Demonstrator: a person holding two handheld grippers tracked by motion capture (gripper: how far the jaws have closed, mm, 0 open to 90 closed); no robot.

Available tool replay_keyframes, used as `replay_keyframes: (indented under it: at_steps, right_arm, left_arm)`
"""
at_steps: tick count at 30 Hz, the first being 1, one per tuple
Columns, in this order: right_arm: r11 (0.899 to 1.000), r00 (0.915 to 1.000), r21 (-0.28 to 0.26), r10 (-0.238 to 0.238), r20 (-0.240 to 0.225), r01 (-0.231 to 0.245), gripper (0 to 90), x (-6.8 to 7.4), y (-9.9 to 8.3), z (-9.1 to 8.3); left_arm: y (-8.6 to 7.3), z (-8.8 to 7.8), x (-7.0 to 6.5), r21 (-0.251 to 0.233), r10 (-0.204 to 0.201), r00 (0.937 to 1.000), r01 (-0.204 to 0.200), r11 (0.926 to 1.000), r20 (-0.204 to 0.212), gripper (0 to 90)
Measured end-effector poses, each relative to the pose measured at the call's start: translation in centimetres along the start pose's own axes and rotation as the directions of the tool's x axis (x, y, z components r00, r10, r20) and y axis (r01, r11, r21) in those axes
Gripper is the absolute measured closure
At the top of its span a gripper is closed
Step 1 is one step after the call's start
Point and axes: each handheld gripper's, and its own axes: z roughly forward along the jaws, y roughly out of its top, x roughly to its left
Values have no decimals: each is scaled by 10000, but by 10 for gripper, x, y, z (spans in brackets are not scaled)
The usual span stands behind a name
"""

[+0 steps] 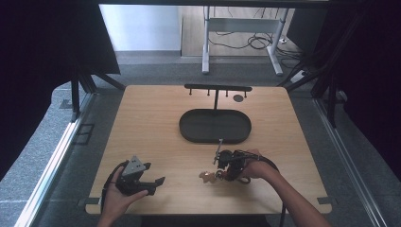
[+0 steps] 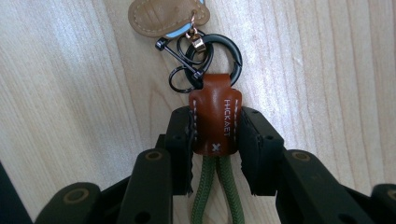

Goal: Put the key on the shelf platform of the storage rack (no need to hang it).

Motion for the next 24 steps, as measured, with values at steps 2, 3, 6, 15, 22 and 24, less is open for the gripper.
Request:
replay_keyframes:
  at_steps: [2,3,6,15,22,24]
  right_arm:
    - [9999,10000,-70,84,-26,-84,665,-2,-1,0]
    - [9998,9999,-120,147,-41,-148,666,-2,-1,-1]
    - [9983,9992,-441,386,-139,-392,667,-5,-3,-5]
    - [9895,9971,-1241,719,-263,-746,669,-9,-10,-29]
    - [9797,9964,-1814,841,-125,-849,669,-11,-14,-52]
    - [9770,9960,-1935,889,-118,-895,670,-11,-15,-57]
  left_arm:
    - [0,0,1,3,-11,10000,11,10000,-3,237]
    - [0,0,1,6,-8,10000,8,10000,-5,237]
    - [0,1,1,25,0,10000,0,10000,-1,237]
    - [0,0,0,4,-8,10000,8,10000,2,237]
    - [0,-1,1,-53,-63,10000,63,10000,-16,237]
    - [0,-2,1,-77,-60,10000,60,10000,-10,237]
